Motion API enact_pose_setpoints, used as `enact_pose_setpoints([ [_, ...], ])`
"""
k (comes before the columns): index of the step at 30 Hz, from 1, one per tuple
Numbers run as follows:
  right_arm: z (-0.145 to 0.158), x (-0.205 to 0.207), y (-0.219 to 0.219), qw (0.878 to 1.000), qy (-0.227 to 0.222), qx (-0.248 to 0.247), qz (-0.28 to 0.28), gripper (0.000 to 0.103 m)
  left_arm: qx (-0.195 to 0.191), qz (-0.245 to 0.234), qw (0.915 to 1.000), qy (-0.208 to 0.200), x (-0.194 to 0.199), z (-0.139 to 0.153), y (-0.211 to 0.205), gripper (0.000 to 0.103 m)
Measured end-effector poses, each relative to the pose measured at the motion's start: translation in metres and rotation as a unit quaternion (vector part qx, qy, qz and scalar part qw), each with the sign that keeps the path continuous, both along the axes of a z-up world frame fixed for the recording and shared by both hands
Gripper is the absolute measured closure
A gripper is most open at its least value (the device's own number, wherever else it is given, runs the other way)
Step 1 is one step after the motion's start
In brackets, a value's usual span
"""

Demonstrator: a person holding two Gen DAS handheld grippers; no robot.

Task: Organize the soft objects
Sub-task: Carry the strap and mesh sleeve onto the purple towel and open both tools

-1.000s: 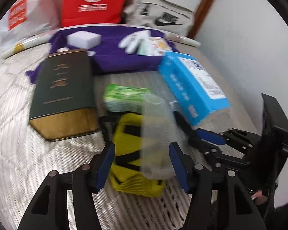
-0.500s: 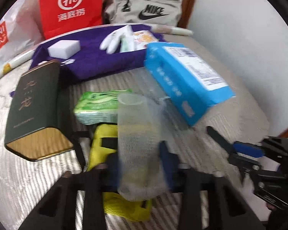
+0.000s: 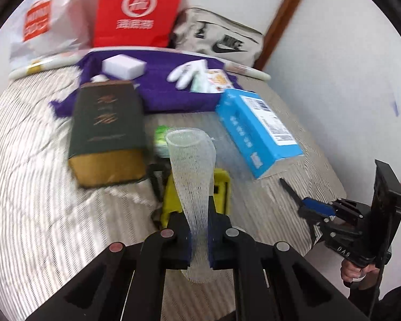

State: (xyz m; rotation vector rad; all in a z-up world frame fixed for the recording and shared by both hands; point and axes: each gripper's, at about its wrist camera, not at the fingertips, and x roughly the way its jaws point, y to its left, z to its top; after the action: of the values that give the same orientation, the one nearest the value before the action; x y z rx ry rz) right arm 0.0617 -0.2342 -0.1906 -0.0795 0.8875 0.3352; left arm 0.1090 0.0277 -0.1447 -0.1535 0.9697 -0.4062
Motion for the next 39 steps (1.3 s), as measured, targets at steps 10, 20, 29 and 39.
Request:
enact_pose_setpoints([
  [10,0.014,-0.002,-0.002,1.0,-0.008,0.001,-0.01,0.083,-0.002,0.049,0.9987,0.01,-0.024,-0.017,0.05,0.095],
  [20,0.035,-0.006,0.0,1.0,-0.011,0.017,-0.012,0.083,-0.038,0.051,0.998,-0.008,-0.028,-0.003,0.073,0.095],
  [29,0.066,-0.001,0.003,0.999,-0.031,0.03,-0.001,0.083,-0.05,0.057,0.9967,-0.029,-0.02,0.028,0.078,0.095],
  [39,0.09,0.037,0.01,0.998,-0.05,0.027,0.018,0.083,-0.055,0.054,0.9959,-0.047,0.011,0.061,0.074,0.095],
])
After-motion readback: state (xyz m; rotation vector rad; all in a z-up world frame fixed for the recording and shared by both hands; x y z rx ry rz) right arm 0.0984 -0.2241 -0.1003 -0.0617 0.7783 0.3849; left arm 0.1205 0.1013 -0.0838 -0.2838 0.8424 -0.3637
